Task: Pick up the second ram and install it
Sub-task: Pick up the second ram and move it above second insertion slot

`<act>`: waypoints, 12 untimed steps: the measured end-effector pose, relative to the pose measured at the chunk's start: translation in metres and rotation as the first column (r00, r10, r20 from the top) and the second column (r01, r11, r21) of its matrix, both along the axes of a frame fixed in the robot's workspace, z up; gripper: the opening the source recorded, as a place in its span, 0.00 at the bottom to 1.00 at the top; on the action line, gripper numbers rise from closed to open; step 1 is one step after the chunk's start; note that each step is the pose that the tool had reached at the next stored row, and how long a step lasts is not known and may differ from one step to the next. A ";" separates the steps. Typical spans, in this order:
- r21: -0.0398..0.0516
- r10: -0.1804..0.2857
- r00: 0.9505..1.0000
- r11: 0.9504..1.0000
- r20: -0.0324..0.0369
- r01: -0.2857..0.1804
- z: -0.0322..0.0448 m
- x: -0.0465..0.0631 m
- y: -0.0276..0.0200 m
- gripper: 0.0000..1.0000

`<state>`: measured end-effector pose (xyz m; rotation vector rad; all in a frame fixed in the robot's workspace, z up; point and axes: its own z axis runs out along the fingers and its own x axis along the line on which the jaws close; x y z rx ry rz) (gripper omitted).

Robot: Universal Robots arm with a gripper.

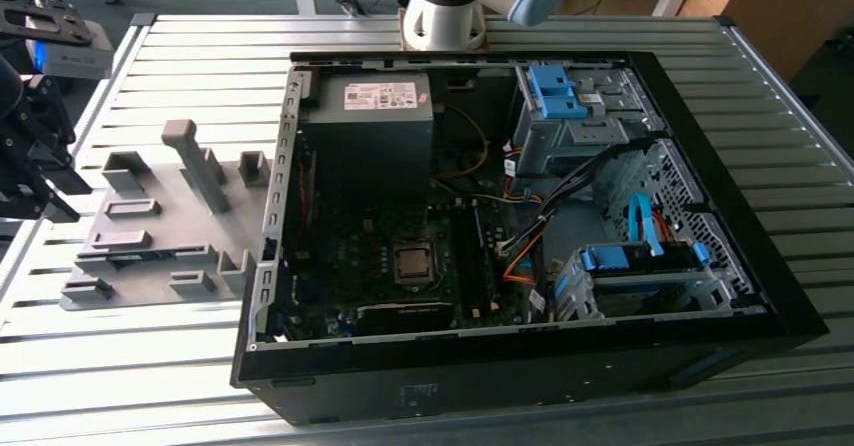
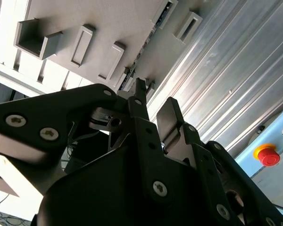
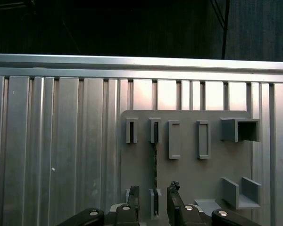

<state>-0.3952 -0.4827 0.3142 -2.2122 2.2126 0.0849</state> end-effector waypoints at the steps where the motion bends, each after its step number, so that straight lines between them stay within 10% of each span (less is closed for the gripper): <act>1: 0.001 0.000 1.000 1.000 0.000 0.000 0.0000 0.000 0.0000 0.37; 12: 0.012 0.000 1.000 1.000 0.000 0.000 0.0000 0.000 0.0000 0.37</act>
